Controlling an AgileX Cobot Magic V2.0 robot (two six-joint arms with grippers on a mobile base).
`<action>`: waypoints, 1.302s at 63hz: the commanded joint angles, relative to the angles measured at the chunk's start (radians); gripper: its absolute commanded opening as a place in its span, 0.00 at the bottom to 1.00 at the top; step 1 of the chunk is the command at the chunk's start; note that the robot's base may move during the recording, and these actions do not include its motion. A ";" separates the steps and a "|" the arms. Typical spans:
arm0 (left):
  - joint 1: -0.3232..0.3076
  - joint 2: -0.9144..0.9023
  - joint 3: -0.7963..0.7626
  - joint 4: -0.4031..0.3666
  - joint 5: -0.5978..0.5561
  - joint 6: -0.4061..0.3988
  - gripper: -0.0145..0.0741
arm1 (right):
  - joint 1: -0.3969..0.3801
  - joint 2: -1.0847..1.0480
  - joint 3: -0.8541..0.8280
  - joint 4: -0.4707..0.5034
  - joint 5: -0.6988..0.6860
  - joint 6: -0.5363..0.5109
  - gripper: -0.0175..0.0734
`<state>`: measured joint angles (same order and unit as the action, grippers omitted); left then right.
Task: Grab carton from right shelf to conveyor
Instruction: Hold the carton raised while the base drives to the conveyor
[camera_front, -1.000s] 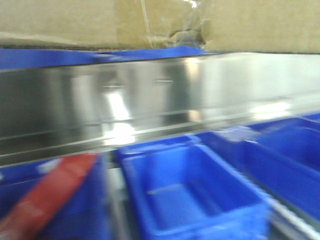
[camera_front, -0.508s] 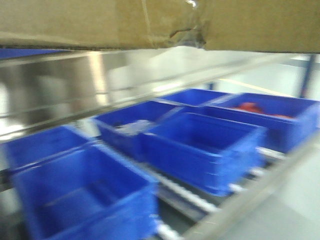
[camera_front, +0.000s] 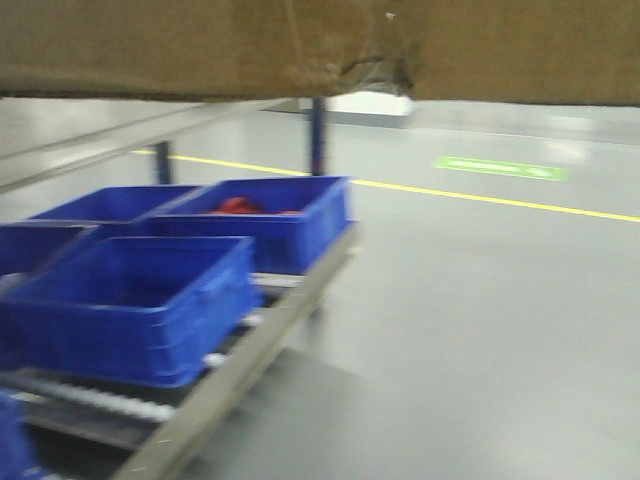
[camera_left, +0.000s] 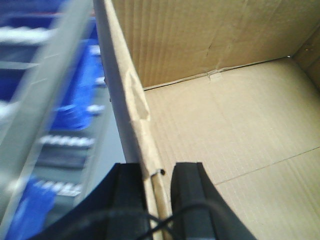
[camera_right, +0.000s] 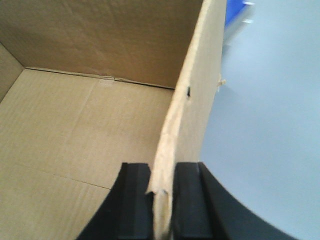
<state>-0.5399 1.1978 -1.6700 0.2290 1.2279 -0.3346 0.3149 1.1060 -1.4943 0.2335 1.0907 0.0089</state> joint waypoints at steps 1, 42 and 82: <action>-0.006 -0.013 -0.006 -0.013 -0.007 0.009 0.15 | -0.002 -0.010 -0.002 -0.007 -0.067 -0.018 0.12; -0.006 -0.013 -0.006 -0.013 -0.007 0.009 0.15 | -0.002 -0.010 -0.002 -0.007 -0.067 -0.018 0.12; -0.006 -0.013 -0.006 -0.013 -0.007 0.009 0.15 | -0.002 -0.010 -0.002 -0.007 -0.067 -0.018 0.12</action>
<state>-0.5399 1.1978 -1.6700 0.2290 1.2279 -0.3346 0.3149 1.1060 -1.4943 0.2335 1.0907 0.0073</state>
